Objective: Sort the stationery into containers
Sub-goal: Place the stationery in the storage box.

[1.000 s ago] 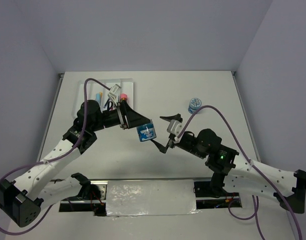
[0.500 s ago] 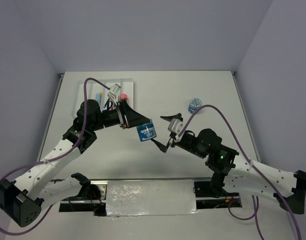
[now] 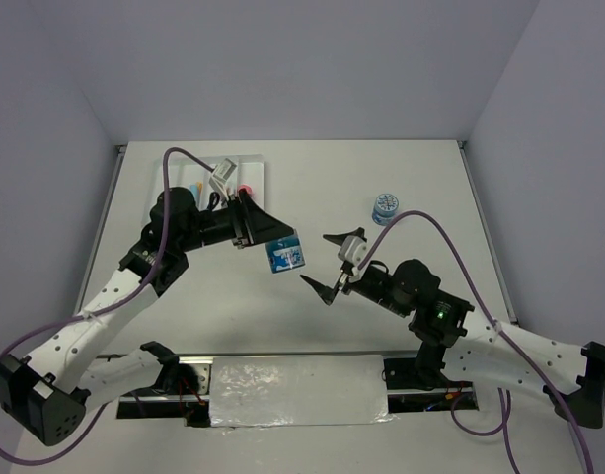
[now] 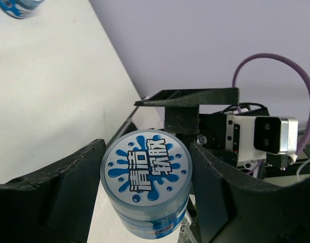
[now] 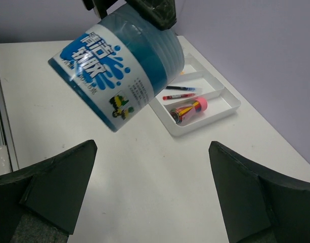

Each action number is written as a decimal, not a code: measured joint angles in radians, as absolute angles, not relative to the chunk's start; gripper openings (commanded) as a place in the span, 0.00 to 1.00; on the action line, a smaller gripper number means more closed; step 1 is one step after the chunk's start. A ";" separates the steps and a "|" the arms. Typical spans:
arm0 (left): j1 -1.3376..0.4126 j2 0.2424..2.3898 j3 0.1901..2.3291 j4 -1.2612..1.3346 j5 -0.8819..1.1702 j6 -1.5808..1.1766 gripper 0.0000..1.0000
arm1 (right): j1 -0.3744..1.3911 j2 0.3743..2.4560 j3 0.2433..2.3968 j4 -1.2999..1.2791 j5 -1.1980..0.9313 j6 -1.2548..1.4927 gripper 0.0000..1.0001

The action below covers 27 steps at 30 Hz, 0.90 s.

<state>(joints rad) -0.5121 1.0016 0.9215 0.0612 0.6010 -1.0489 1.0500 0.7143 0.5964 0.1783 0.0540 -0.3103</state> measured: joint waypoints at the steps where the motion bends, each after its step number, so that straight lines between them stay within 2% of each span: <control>1: -0.510 1.006 0.932 0.046 0.594 -1.042 0.00 | 1.050 0.710 0.592 0.176 0.055 -0.306 1.00; 6: -0.499 1.044 1.068 -0.134 0.421 -0.907 0.00 | 1.049 0.648 0.552 0.162 0.095 -0.259 1.00; 11: -0.478 1.094 1.187 -0.238 0.055 -0.725 0.00 | 1.049 0.564 0.542 0.128 0.143 -0.184 1.00; 18: -0.345 1.361 1.222 -0.119 -0.426 -0.474 0.00 | 1.049 0.593 0.560 0.094 0.127 -0.064 1.00; 21: -0.272 1.478 1.222 -0.030 -0.514 -0.383 0.00 | 1.049 0.603 0.559 0.075 0.117 -0.005 1.00; 27: -0.101 1.669 1.299 0.137 -0.551 -0.283 0.00 | 1.049 0.567 0.524 0.079 0.108 0.122 1.00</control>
<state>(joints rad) -0.1005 1.6688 1.2987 0.1368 -0.5510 -0.2832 1.0492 0.5671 0.5236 0.0788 0.1081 0.1223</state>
